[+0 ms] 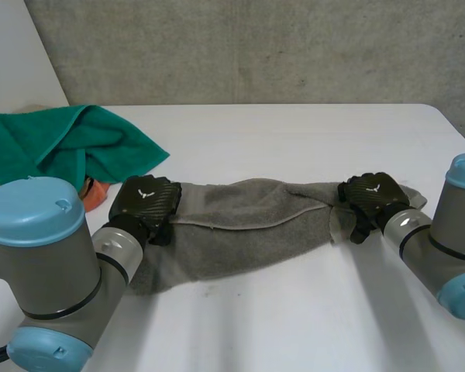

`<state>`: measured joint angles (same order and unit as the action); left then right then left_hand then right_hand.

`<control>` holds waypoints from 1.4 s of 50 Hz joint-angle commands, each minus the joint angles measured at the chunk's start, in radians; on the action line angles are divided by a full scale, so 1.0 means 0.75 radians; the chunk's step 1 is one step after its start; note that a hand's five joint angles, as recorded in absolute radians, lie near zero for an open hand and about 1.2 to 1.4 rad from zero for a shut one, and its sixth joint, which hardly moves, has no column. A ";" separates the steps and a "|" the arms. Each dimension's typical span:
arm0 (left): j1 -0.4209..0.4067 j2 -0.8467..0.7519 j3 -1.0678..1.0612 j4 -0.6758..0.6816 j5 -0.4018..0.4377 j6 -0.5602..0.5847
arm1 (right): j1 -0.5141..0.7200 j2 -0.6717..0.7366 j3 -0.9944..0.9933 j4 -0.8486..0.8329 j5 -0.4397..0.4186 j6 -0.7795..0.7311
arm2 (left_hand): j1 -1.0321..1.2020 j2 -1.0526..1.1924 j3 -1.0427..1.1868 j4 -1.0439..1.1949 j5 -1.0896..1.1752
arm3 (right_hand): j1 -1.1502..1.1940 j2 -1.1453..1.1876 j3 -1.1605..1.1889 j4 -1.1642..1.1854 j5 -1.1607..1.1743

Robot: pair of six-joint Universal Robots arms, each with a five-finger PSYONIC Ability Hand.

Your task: Fold the laundry.

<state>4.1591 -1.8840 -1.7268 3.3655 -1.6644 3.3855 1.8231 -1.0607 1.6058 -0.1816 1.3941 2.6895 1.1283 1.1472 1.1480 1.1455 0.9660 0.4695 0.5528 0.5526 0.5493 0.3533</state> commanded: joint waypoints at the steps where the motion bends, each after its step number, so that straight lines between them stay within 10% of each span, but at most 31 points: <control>1: 0.006 -0.036 0.012 0.000 0.000 0.000 | 0.001 0.103 -0.024 -0.103 0.011 -0.101 | 0.221 0.196 0.194 0.198 0.204 | 0.211 0.100 0.101 0.105 0.134; 4: 0.020 -0.047 0.016 0.000 0.000 0.000 | 0.003 0.105 -0.028 -0.116 0.011 -0.109 | 0.221 0.196 0.194 0.198 0.204 | 0.297 0.186 0.186 0.190 0.219; 8: 0.026 -0.047 0.020 0.000 -0.002 0.002 | 0.005 0.087 -0.045 -0.120 0.013 -0.103 | 0.229 0.203 0.202 0.206 0.212 | 1.233 1.121 1.122 1.126 1.155; 16: 0.050 0.039 0.024 -0.022 -0.008 0.006 | -0.021 -0.140 -0.053 0.017 0.017 -0.111 | 0.283 0.258 0.257 0.261 0.267 | 1.236 1.125 1.125 1.129 1.158; 31: 0.120 0.099 -0.005 -0.104 0.008 0.266 | -0.263 -0.302 -0.437 1.103 -0.177 -0.289 | 0.311 0.286 0.285 0.288 0.294 | 1.236 1.125 1.125 1.129 1.158; 39: 0.130 -0.214 0.247 -0.068 0.004 0.356 | -0.250 -0.077 -0.464 0.844 -0.161 -0.385 | 0.350 0.325 0.323 0.327 0.333 | 1.236 1.125 1.125 1.129 1.158; 55: 0.157 -0.315 1.020 0.589 -0.002 0.440 | -0.163 -0.081 -0.660 -0.733 -0.032 -0.066 | 0.357 0.332 0.331 0.334 0.341 | 1.236 1.125 1.125 1.129 1.158; 70: 0.112 -0.086 0.448 0.544 -0.006 0.434 | -0.199 -0.136 -0.507 -0.497 -0.369 0.063 | 0.357 0.332 0.331 0.334 0.341 | 1.236 1.125 1.125 1.129 1.158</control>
<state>4.2475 -2.0059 -1.1564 3.8250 -1.6673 3.7120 1.7001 -1.1429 1.1210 -0.7027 1.2717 2.7285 1.1293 1.1961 1.1923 1.2004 0.9843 0.9857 1.1763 1.1822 1.1879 0.9825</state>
